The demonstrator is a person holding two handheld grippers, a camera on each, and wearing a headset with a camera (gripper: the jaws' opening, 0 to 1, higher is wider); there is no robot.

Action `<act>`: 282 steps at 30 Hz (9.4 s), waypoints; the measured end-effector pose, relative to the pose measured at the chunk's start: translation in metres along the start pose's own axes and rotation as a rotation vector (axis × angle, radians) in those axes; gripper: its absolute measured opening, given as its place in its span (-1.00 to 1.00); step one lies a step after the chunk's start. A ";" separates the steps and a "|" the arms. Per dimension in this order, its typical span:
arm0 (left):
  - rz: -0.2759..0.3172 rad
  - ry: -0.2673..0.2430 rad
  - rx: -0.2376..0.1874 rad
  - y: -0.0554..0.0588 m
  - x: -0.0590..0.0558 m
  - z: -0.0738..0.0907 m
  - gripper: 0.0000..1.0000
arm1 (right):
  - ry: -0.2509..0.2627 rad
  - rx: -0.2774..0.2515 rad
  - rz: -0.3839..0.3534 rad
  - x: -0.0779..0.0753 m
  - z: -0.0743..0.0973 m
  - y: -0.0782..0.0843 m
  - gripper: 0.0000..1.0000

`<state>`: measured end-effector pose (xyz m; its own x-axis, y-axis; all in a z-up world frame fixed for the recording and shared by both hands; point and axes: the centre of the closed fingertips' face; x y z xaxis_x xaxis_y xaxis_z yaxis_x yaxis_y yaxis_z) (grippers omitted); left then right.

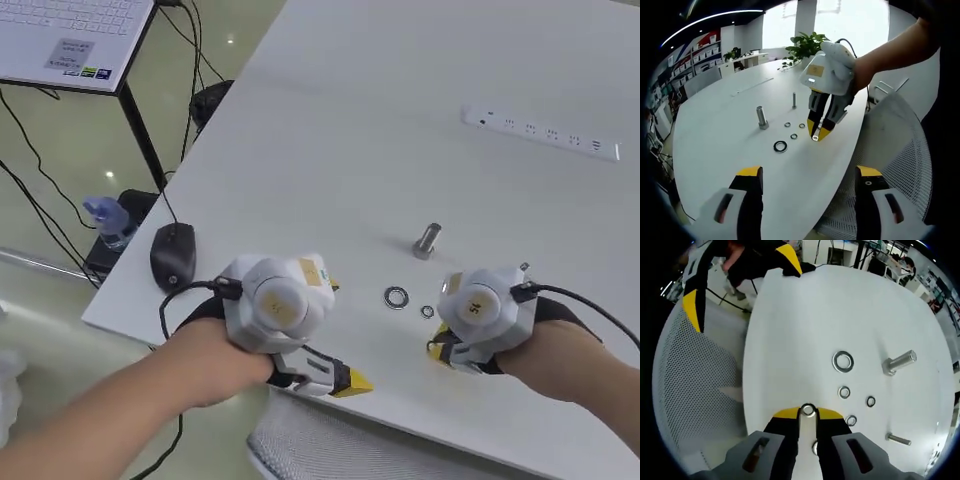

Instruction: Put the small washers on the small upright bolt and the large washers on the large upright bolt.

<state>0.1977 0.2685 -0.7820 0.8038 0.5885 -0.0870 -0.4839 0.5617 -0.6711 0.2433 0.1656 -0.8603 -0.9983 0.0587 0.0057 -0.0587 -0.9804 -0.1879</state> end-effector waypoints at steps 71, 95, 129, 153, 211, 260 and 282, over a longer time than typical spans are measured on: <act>0.036 -0.054 -0.024 -0.019 0.003 -0.012 0.98 | 0.088 0.025 -0.139 -0.136 0.072 0.063 -0.76; 0.037 -0.033 -0.016 -0.018 0.005 -0.015 0.95 | 0.075 0.069 -0.119 -0.138 0.060 0.063 -0.76; 0.054 -0.028 0.009 -0.005 0.009 -0.013 0.86 | 0.068 0.106 -0.111 -0.137 0.017 0.070 -0.76; 0.053 -0.025 0.016 -0.004 0.012 -0.010 0.82 | 0.064 0.114 -0.092 -0.138 0.009 0.072 -0.73; 0.008 -0.063 -0.013 -0.026 0.006 0.005 0.78 | 0.044 0.001 0.067 -0.102 0.048 0.006 -0.48; 0.012 -0.059 0.004 -0.014 0.003 0.011 0.74 | 0.029 0.015 0.006 -0.089 -0.010 -0.004 -0.48; 0.028 -0.065 -0.001 -0.010 0.001 0.014 0.72 | 0.029 0.091 -0.010 -0.086 -0.012 -0.005 -0.72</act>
<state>0.1982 0.2718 -0.7653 0.7661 0.6401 -0.0577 -0.5051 0.5441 -0.6700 0.3295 0.1677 -0.8717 -0.9971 0.0730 -0.0216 -0.0706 -0.9927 -0.0977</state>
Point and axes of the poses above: the centre of the closed fingertips' face, and the gripper's own axes: z roughly backward along the fingers, x roughly to its left, y roughly out of its underside, and after that the axes turned 7 degrees about x, right-handed
